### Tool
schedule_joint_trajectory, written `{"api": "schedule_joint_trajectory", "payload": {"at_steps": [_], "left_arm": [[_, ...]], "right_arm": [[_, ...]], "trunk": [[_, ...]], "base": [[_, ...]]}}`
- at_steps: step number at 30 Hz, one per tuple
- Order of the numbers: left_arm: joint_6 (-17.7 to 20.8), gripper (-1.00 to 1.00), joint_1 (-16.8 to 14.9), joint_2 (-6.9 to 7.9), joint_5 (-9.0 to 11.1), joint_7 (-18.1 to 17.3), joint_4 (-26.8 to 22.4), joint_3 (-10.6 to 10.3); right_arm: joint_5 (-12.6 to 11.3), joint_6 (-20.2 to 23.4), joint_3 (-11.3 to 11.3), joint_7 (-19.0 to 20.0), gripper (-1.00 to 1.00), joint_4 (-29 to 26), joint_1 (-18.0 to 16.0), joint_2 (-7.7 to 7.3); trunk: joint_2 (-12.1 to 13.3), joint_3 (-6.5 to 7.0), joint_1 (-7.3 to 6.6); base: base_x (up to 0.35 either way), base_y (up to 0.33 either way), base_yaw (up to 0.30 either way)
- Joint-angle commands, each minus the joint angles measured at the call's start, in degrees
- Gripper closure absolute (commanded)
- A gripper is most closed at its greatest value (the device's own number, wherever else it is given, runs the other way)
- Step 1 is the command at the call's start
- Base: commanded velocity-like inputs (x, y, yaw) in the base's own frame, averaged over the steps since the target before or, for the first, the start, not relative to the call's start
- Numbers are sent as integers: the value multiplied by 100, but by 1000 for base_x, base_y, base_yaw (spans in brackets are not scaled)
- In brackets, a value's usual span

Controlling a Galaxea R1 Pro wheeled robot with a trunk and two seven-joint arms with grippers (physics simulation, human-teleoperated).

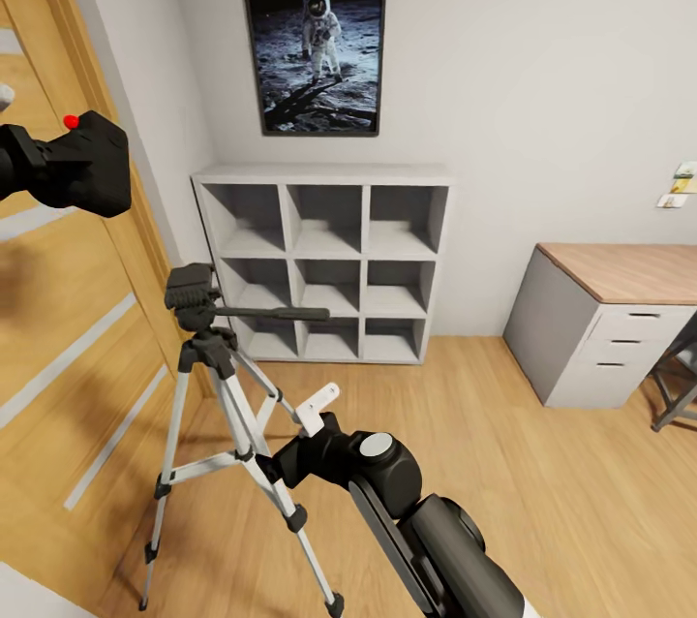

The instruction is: Attach the digital camera to the camera tripod in the bedroom.

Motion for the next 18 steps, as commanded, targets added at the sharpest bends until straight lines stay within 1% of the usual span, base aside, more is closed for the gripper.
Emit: {"api": "schedule_joint_trajectory", "payload": {"at_steps": [1,6,13,18], "left_arm": [[-7,100,-11,5,57,59,-7,-10],[-4,100,-11,-11,58,59,-14,-11],[-2,100,-11,-21,58,59,-15,-11],[6,100,-11,-22,56,59,-18,-12]], "right_arm": [[-37,30,-1,-12,-100,-5,-7,2],[-37,29,-1,-12,-100,-1,-7,2],[-37,29,2,-12,-100,-3,-7,2],[-34,29,4,-13,-100,-1,-7,2]], "trunk": [[-13,-13,4],[-13,-13,4],[-13,-13,4],[-13,-13,4]], "base": [[41,47,0],[22,50,0],[5,168,0],[0,32,0]]}}
